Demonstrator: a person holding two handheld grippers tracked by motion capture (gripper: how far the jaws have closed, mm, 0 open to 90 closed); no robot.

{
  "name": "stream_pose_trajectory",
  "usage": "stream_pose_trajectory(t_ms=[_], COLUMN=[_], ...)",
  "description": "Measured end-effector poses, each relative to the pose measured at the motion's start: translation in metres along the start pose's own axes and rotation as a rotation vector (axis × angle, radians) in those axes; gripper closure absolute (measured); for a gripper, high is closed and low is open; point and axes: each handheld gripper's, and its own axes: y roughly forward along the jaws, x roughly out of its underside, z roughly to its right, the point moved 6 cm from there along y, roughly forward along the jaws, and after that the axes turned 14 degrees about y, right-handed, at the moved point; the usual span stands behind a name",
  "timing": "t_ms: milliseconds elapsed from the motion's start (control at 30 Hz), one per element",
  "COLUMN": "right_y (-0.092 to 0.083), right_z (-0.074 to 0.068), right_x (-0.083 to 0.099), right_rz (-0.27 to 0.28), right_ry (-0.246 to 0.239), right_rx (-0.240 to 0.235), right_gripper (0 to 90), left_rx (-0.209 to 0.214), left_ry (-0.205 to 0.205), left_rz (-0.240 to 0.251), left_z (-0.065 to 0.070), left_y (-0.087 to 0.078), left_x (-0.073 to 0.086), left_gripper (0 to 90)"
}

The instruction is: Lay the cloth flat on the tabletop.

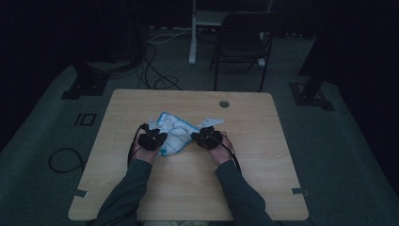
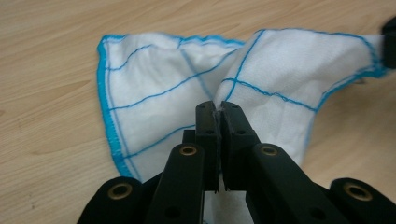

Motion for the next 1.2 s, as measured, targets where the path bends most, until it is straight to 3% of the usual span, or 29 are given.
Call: stream_pose_trajectory(t_ms=[133, 333, 500, 733, 833, 933, 1067, 1200], right_y=[0.018, 0.04, 0.046, 0.045, 0.045, 0.045, 0.044, 0.042], right_z=[0.001, 0.008, 0.009, 0.01, 0.01, 0.01, 0.011, 0.011], right_x=[0.001, 0.001, 0.0, -0.001, -0.001, -0.001, -0.002, -0.003], right_rz=[-0.024, -0.052, -0.062, -0.057, -0.059, -0.057, -0.055, -0.048], right_ry=[0.011, 0.027, 0.023, 0.038, 0.037, 0.038, 0.044, 0.051], right_rx=[0.014, 0.054, 0.064, 0.054, 0.053, 0.048, 0.04, 0.032], right_gripper=[85.7, 85.6, 85.7, 85.7, 85.7, 85.7, 85.6, 85.6], left_rx=[-0.027, -0.027, -0.019, -0.003, 0.021, 0.048, 0.06, 0.036], left_ry=[-0.001, 0.0, -0.009, 0.007, 0.039, 0.105, 0.129, 0.159], left_rz=[-0.028, -0.065, -0.023, 0.068, 0.091, 0.063, -0.003, -0.03], left_z=[-0.01, -0.018, -0.015, 0.001, 0.015, 0.033, 0.045, 0.049], left_y=[0.014, 0.027, 0.016, -0.016, -0.024, -0.021, -0.003, 0.009], left_x=[0.003, 0.006, 0.002, -0.006, -0.008, -0.003, 0.013, 0.023], left_gripper=[87.3, 86.0, 75.7, 70.6, 70.1, 70.0, 62.0, 54.7])
